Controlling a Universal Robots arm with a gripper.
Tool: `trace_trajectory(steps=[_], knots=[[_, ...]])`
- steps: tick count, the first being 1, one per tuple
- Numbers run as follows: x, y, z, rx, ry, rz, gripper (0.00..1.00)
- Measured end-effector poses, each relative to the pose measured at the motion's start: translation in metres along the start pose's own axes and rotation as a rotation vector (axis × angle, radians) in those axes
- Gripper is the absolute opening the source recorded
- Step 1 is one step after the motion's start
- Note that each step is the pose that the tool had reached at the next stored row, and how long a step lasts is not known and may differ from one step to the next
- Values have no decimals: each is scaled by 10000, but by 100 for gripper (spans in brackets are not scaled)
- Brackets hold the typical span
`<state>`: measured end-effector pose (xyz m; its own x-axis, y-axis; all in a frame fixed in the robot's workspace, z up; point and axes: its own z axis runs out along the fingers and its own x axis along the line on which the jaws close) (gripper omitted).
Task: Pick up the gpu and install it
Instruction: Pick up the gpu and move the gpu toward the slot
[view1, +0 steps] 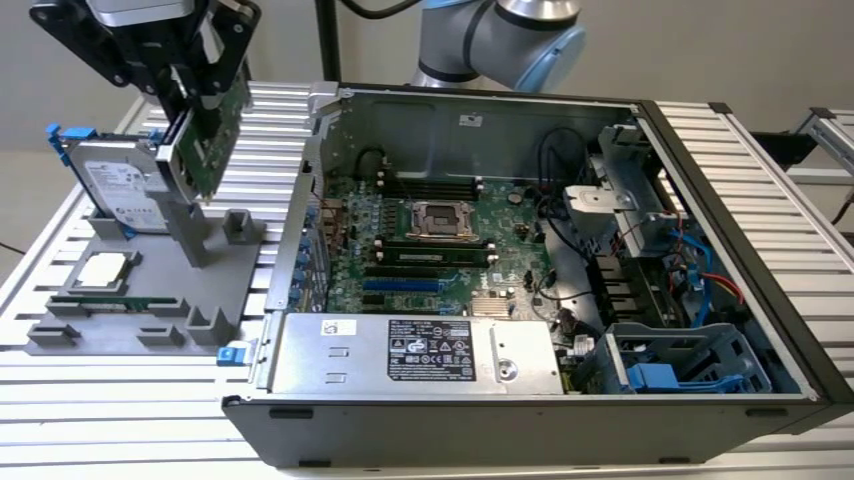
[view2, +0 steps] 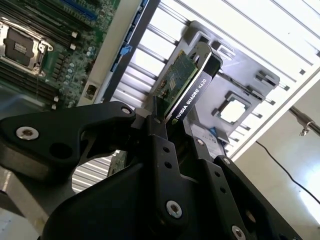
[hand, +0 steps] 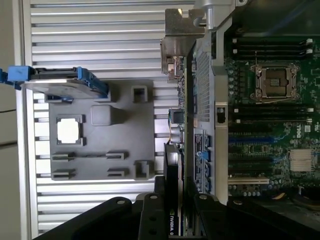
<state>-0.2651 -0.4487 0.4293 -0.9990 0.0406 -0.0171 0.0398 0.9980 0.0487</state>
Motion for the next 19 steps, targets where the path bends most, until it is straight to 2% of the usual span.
trace_trajectory(steps=[19], knots=[[-152,-13,2,0,0,0,0]])
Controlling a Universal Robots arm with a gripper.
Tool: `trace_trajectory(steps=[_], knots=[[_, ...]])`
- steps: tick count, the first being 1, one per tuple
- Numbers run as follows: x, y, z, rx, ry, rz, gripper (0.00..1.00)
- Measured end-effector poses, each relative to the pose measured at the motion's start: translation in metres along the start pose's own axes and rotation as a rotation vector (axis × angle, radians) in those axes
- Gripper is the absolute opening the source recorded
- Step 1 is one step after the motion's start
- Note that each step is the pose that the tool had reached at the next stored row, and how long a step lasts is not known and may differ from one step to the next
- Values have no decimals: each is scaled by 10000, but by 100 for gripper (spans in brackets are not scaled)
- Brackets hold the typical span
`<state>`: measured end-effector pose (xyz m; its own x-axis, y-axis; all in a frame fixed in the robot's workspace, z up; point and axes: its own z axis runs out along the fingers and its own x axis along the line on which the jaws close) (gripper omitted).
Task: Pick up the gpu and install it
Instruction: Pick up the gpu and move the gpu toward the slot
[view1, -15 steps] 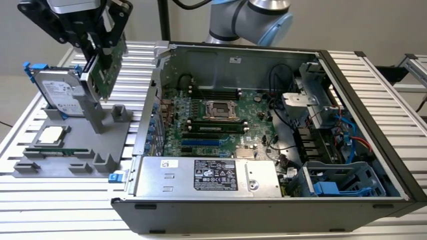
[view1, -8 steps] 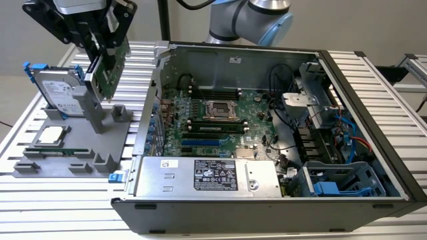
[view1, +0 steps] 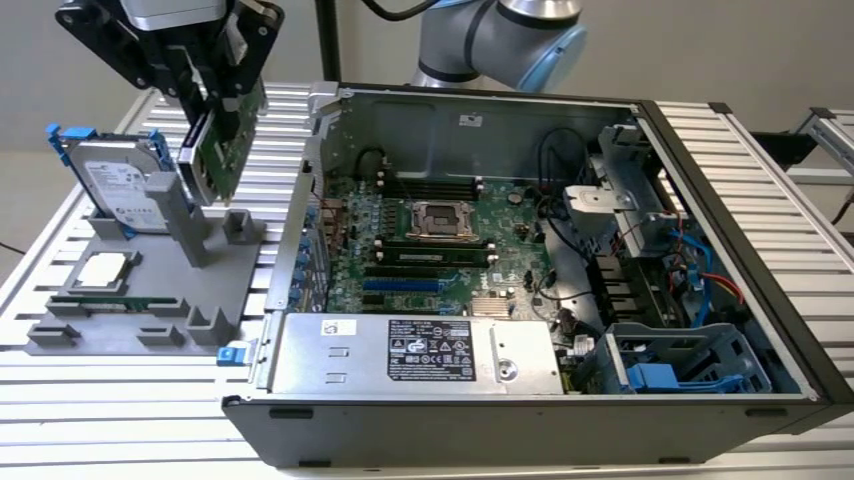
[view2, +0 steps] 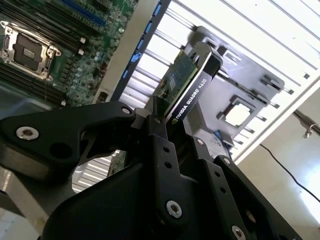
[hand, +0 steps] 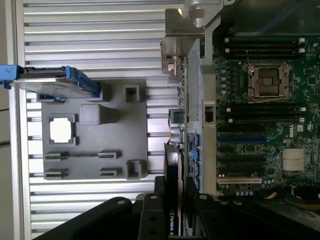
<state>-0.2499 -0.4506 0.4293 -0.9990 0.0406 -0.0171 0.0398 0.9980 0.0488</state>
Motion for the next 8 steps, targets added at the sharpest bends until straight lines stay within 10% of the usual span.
trace_trajectory(steps=[8], knots=[[-66,-8,1,-1,0,0,0]])
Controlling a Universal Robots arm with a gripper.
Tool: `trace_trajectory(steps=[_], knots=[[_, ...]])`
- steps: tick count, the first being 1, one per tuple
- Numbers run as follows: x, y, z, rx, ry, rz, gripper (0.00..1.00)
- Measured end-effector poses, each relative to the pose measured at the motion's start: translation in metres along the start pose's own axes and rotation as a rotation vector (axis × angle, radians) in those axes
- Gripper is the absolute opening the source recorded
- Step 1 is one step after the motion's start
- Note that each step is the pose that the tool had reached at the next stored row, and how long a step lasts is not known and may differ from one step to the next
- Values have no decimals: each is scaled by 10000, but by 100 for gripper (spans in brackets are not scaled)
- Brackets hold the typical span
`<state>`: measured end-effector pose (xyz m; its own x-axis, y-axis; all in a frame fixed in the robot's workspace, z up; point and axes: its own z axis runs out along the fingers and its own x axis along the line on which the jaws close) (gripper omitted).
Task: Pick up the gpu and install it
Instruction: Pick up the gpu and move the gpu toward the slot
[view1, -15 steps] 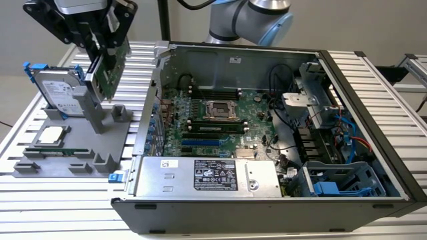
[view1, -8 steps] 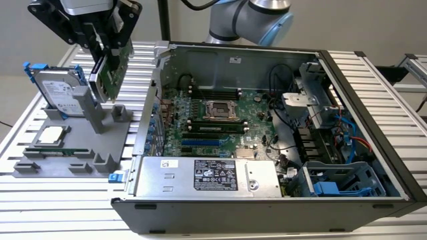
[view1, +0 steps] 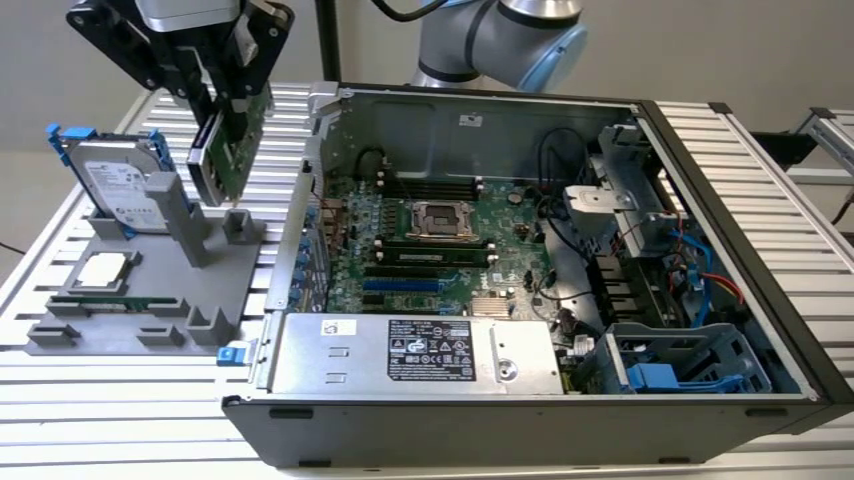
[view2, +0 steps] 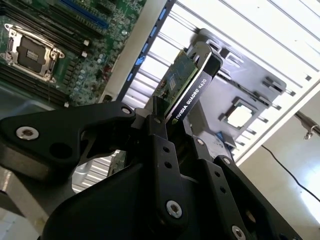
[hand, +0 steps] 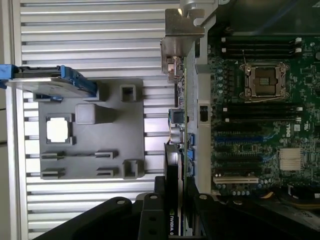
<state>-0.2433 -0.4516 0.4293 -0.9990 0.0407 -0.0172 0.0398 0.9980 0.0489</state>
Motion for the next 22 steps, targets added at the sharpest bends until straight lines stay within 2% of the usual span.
trace_trajectory(steps=[22], knots=[[-162,-15,2,1,0,0,0]])
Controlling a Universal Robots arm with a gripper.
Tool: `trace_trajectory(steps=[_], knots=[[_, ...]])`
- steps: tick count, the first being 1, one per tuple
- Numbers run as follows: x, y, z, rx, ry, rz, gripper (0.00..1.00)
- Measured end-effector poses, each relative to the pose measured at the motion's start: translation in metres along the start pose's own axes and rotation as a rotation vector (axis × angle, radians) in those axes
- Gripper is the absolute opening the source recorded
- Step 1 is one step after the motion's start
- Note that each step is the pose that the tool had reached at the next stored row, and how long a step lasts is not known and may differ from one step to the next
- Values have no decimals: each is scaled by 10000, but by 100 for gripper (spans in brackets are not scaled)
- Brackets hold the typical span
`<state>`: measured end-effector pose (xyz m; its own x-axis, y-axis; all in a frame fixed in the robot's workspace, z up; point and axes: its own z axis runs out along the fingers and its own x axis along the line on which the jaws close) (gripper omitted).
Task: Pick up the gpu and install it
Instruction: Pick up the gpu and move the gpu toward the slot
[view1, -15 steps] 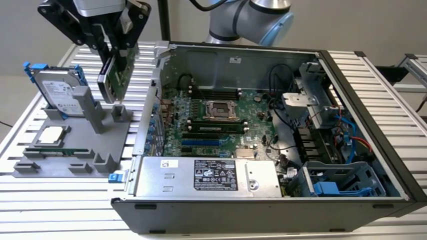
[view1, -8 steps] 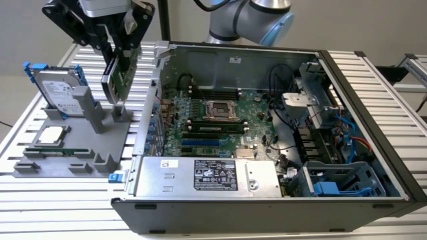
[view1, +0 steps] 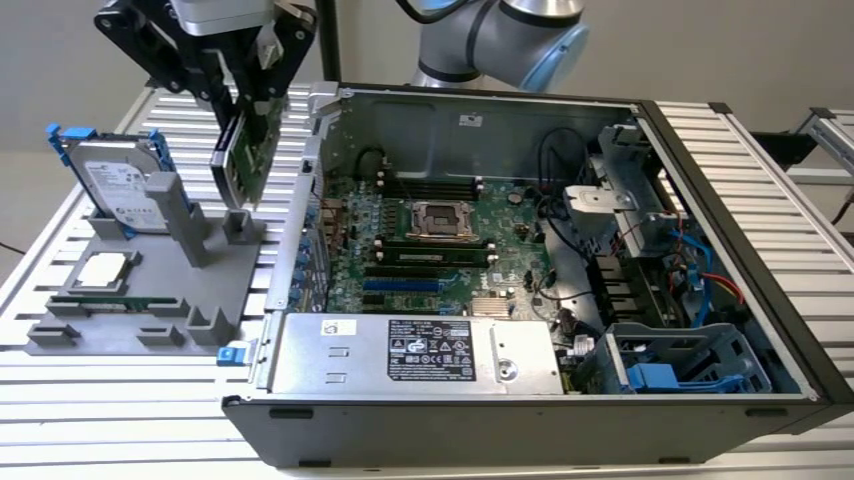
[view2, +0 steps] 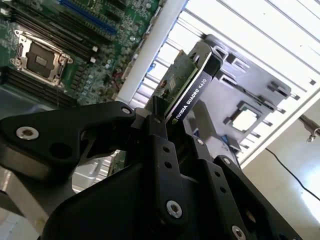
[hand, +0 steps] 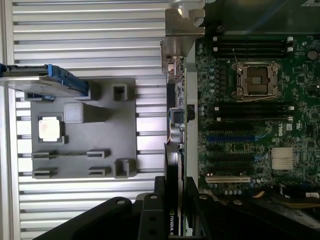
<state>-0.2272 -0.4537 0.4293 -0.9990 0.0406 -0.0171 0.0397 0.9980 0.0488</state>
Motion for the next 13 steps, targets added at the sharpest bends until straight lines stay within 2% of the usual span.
trace_trajectory(steps=[13], knots=[[-99,-10,2,-1,0,0,0]])
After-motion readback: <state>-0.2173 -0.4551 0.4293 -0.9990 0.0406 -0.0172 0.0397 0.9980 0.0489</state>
